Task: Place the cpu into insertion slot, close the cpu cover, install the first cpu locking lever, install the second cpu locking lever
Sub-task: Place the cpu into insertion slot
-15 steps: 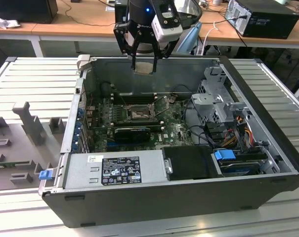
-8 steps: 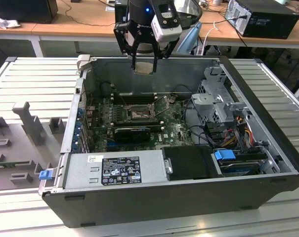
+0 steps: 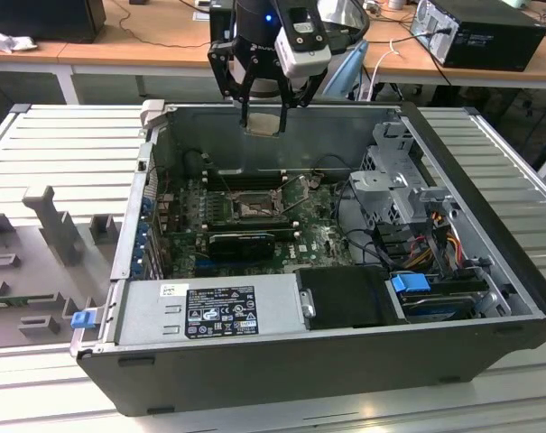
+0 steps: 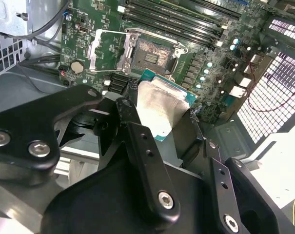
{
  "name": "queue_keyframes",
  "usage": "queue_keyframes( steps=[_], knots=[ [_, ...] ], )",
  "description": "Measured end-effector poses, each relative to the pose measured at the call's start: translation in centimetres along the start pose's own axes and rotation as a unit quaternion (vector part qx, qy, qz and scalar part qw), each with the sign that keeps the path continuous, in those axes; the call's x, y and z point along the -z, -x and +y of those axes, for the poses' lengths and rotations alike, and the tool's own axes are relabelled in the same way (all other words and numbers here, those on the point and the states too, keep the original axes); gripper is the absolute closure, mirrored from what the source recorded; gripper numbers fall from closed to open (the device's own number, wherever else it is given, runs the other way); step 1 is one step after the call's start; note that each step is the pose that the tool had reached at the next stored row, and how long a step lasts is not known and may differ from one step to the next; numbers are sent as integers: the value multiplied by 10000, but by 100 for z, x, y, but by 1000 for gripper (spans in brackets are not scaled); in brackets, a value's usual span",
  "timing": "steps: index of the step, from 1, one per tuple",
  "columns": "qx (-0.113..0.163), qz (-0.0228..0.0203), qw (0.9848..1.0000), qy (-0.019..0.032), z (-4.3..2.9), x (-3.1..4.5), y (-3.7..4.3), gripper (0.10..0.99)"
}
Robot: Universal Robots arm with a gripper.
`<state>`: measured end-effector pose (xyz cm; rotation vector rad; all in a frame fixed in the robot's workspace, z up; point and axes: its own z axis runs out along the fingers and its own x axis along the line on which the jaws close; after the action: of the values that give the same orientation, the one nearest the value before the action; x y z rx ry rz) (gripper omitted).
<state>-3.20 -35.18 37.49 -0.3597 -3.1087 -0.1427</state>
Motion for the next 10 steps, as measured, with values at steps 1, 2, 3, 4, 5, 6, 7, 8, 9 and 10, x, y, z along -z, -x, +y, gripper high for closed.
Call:
queue_keyframes(
  steps=[1, 2, 3, 4, 5, 6, 7, 8, 9, 10],
  knots=[
    [-18, -2, 10000, 0, 0, 0, 0, 557],
    [-35, -3, 10000, 0, 0, 0, 0, 557],
    [-46, -4, 10000, 1, 0, 0, 0, 557],
    [-54, -5, 10000, 1, 0, 0, 0, 557],
    [-65, -6, 10000, 1, 0, 0, 0, 557],
    [-75, -7, 10000, 1, 0, 0, 0, 557],
    [-90, -8, 10000, 1, 0, 0, 0, 557],
    [-101, -9, 9999, 2, 0, 0, 0, 557],
    [-118, -11, 9999, 2, 0, 0, 0, 557],
    [-171, -15, 9999, 3, 0, 0, 0, 557]
  ],
)
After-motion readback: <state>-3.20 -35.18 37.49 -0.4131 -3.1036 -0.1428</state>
